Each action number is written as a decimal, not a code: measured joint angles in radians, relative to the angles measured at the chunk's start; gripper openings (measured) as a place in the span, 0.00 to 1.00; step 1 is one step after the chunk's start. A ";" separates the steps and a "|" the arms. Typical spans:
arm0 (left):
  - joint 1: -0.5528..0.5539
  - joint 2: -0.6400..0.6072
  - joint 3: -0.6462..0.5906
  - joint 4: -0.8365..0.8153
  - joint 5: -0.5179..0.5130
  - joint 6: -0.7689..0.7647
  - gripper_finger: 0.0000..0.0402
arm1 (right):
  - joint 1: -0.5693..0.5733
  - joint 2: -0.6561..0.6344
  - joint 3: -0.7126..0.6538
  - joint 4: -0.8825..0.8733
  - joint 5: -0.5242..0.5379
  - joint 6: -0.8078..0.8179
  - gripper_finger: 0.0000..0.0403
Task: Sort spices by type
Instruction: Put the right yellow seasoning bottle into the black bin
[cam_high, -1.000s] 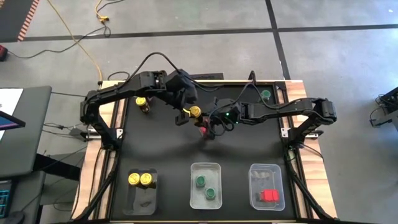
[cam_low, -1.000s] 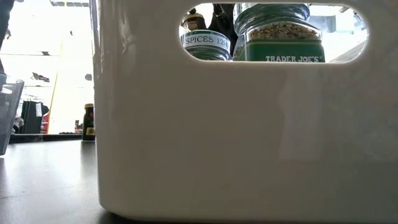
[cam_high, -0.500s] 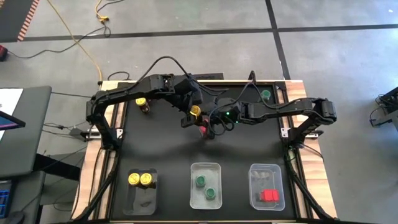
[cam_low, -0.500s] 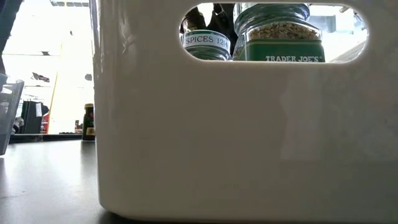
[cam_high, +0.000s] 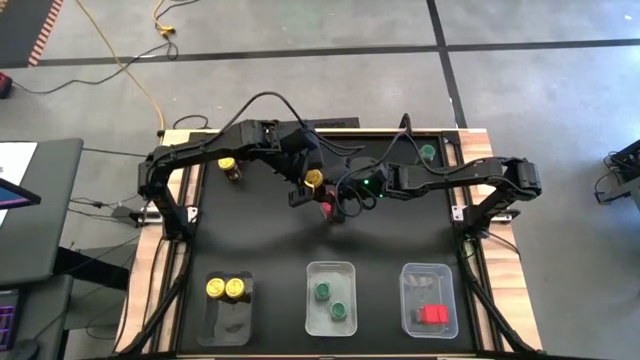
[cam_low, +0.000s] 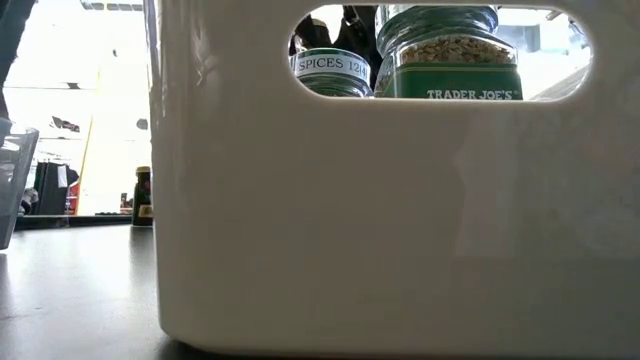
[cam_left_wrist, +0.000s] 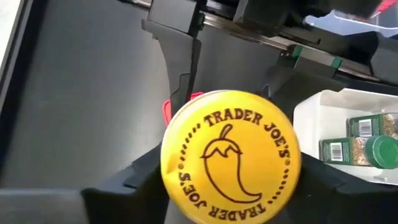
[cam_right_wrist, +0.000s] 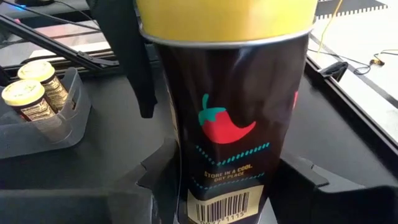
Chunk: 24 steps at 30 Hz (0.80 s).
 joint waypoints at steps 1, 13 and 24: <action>0.000 0.000 0.000 0.004 0.000 0.000 0.55 | 0.000 0.000 0.000 0.000 0.000 0.000 0.54; -0.003 0.007 0.001 -0.005 0.000 0.007 0.50 | 0.000 0.001 -0.001 -0.004 -0.001 0.003 0.54; -0.020 0.008 0.001 -0.006 -0.006 -0.049 0.50 | 0.001 0.001 -0.001 -0.015 -0.002 0.014 0.61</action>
